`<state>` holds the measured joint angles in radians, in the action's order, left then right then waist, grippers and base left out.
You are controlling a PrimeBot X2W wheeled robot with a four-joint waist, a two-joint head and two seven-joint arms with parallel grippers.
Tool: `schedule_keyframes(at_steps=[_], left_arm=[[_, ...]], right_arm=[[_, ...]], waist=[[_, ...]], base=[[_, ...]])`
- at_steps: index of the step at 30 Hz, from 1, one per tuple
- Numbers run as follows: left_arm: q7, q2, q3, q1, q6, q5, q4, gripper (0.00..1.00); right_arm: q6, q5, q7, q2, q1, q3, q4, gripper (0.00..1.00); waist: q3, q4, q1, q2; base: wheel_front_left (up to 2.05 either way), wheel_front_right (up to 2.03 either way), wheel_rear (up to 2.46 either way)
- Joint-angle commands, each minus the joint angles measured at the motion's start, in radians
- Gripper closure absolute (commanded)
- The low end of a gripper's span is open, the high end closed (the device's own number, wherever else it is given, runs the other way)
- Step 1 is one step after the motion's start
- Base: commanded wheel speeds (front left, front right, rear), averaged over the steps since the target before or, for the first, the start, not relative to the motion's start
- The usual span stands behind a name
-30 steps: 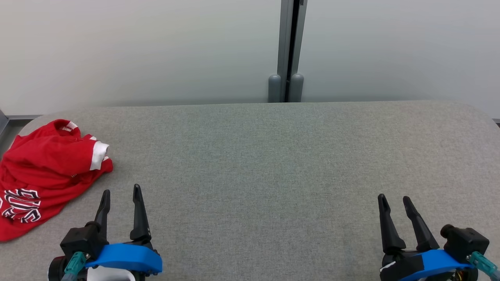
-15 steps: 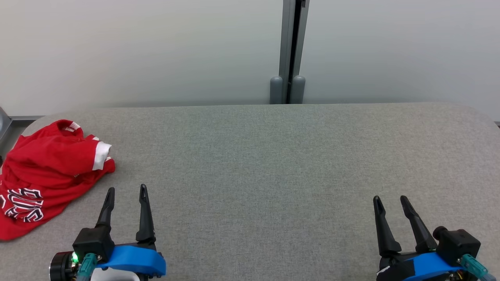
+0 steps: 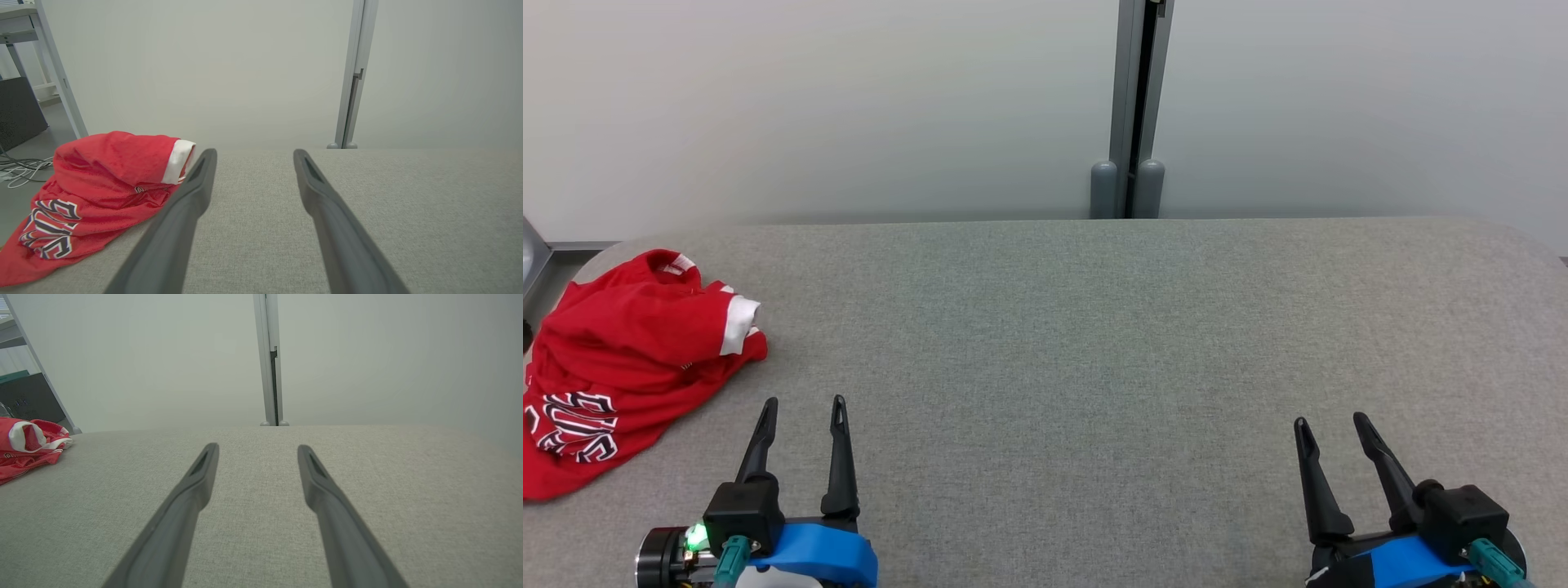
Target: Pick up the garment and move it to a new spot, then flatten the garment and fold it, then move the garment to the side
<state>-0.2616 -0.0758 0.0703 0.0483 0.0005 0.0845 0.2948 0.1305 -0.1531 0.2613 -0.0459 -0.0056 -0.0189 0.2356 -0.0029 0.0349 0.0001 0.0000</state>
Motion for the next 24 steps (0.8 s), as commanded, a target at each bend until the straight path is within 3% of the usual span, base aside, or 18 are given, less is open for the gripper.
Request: schedule_keyframes(at_steps=[1,24], left_arm=[[-0.005,-0.003,-0.002,0.017,-0.003,0.0,0.007,0.0],[0.01,-0.015,0.002,0.03,0.003,0.045,0.034,0.0]], right_arm=[[0.0,0.006,0.006,-0.008,0.009,0.001,0.003,0.0],[0.0,-0.003,0.005,-0.008,-0.006,0.014,0.052,0.0]], waist=[[0.0,0.001,-0.0001,0.0],[0.001,0.014,-0.0001,0.0]], base=[[0.0,0.0,0.0],[0.0,0.0,0.0]])
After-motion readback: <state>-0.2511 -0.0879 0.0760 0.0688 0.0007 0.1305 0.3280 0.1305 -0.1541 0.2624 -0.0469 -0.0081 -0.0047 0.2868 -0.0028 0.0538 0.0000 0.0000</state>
